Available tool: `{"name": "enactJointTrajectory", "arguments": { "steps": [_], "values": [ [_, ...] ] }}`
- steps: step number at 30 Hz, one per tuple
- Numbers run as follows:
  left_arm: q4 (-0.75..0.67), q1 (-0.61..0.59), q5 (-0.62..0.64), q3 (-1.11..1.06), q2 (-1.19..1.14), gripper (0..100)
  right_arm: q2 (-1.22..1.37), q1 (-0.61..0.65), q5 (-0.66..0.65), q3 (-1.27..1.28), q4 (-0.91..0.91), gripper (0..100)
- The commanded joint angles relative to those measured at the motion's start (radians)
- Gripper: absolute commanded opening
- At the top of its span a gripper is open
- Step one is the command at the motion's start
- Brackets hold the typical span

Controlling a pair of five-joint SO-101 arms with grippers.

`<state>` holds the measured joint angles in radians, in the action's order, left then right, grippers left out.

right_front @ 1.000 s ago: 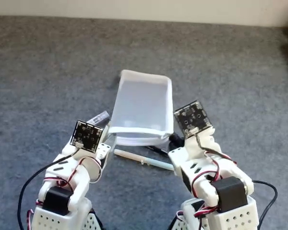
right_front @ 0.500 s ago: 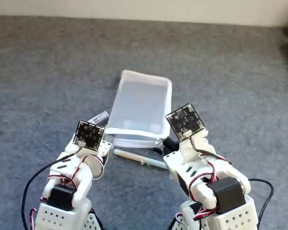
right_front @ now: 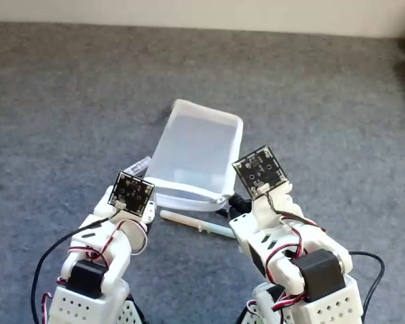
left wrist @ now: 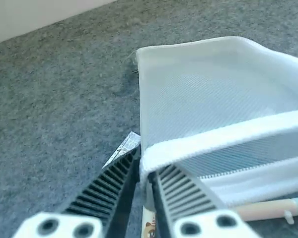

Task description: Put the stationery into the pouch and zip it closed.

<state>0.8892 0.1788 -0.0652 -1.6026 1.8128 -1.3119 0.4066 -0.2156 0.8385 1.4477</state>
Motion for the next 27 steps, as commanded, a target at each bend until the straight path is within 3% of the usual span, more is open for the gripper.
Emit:
{"name": "enactJointTrajectory", "arguments": {
  "steps": [1, 5, 17, 27],
  "values": [
    [0.138, 0.016, -0.046, 0.174, 0.012, 1, -0.016, 0.002, 0.011, -0.068, 0.007, 10.6],
    [0.224, 0.016, -0.071, 0.263, 0.01, 1, -0.012, 0.002, 0.011, -0.062, 0.007, 18.7],
    [0.321, 0.016, -0.06, 0.433, -0.022, 1, -0.01, -0.001, 0.011, -0.061, 0.008, 19.0],
    [0.325, -0.168, -0.025, 0.769, -0.509, 1, -0.008, -0.108, -0.041, -0.059, -0.002, 18.9]
  ]
}}
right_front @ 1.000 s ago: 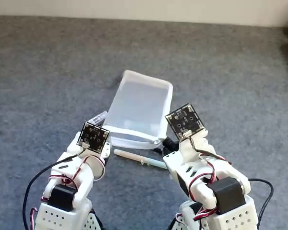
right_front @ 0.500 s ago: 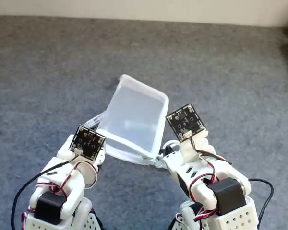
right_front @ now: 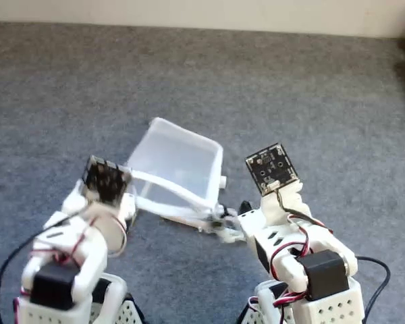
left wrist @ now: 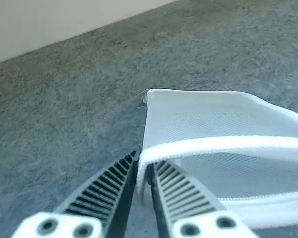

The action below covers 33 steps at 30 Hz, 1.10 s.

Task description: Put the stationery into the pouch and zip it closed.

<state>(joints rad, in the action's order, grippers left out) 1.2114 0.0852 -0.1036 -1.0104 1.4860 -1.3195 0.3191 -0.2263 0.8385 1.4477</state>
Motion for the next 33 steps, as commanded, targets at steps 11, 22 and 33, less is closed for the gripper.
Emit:
{"name": "enactJointTrajectory", "arguments": {
  "steps": [11, 22, 33],
  "values": [
    [0.153, -0.213, 0.054, 0.469, -0.323, 1, 0.016, -0.021, -0.034, -0.058, -0.002, 18.8],
    [0.192, -0.375, 0.055, 0.487, -0.325, 1, 0.351, -0.015, -0.034, -0.068, -0.114, 18.8],
    [0.186, -0.446, 0.097, 0.429, -0.325, 1, 0.59, 0.062, -0.097, -0.068, -0.302, 18.8]
  ]
}}
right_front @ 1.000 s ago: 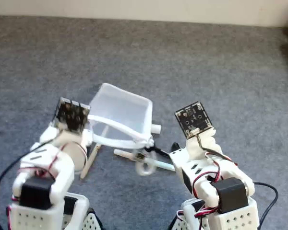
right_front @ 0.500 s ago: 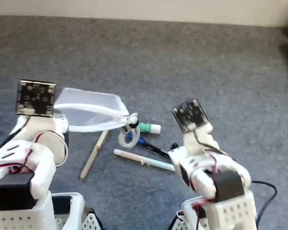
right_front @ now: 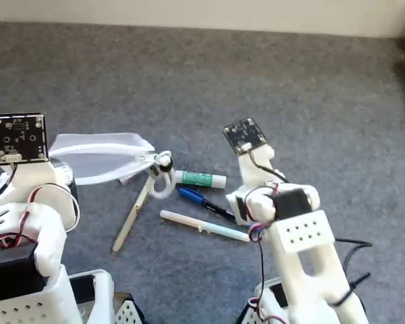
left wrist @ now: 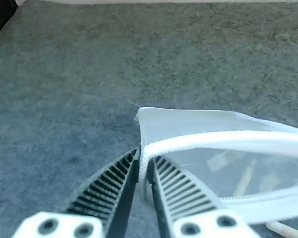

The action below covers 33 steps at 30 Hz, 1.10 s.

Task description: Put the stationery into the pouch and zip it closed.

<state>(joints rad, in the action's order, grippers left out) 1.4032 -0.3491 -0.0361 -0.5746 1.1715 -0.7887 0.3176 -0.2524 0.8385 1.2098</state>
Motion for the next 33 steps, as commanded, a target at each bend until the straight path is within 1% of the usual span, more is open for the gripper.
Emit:
{"name": "enactJointTrajectory", "arguments": {
  "steps": [1, 3, 7, 26, 29, 33],
  "values": [
    [-0.006, -0.012, 0.029, -0.008, -0.01, 1, 0.074, 0.081, -0.091, -0.068, -0.081, 18.8],
    [-0.006, -0.019, 0.029, -0.008, -0.01, 1, 0.102, 0.105, -0.107, -0.07, -0.116, 18.8],
    [-0.006, -0.073, 0.031, -0.01, -0.01, 1, 0.17, 0.145, -0.14, -0.094, -0.174, 18.8],
    [-0.006, -0.082, 0.051, -0.012, -0.01, 1, 0.719, 0.236, -0.15, -0.576, -0.174, 18.8],
    [-0.006, -0.113, 0.051, -0.01, -0.01, 1, 0.797, 0.259, -0.15, -0.631, -0.174, 18.8],
    [-0.006, -0.134, 0.051, -0.01, -0.008, 1, 0.897, 0.289, -0.221, -0.688, -0.173, 18.8]
  ]
}}
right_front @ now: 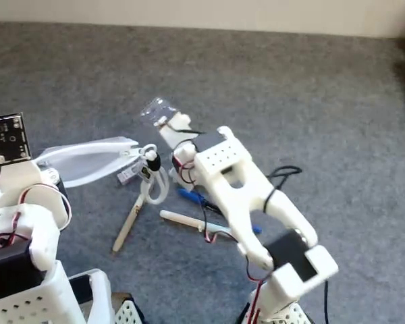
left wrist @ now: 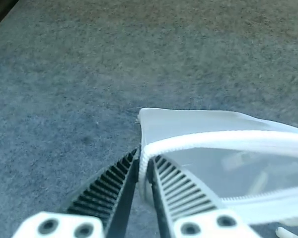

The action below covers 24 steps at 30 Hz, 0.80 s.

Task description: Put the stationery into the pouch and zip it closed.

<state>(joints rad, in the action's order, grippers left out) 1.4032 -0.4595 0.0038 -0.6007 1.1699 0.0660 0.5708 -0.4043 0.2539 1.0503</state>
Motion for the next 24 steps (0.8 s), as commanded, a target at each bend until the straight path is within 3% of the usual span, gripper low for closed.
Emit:
{"name": "enactJointTrajectory", "arguments": {
  "steps": [1, 11, 22, 24],
  "values": [
    [-0.006, -0.024, 0.011, 0.016, -0.007, 1, 0.065, 0.039, -0.077, -0.114, -0.013, 18.8],
    [-0.006, -0.022, 0.011, 0.016, -0.007, 1, 0.26, 0.035, -0.083, -0.229, -0.013, 18.5],
    [-0.003, 0.019, 0.011, 0.015, -0.007, 1, 0.331, -0.038, -0.13, -0.228, -0.004, 0.1],
    [-0.005, 0.027, 0.011, 0.015, -0.007, 1, 0.331, -0.051, -0.138, -0.231, 0.033, 0.7]
  ]
}}
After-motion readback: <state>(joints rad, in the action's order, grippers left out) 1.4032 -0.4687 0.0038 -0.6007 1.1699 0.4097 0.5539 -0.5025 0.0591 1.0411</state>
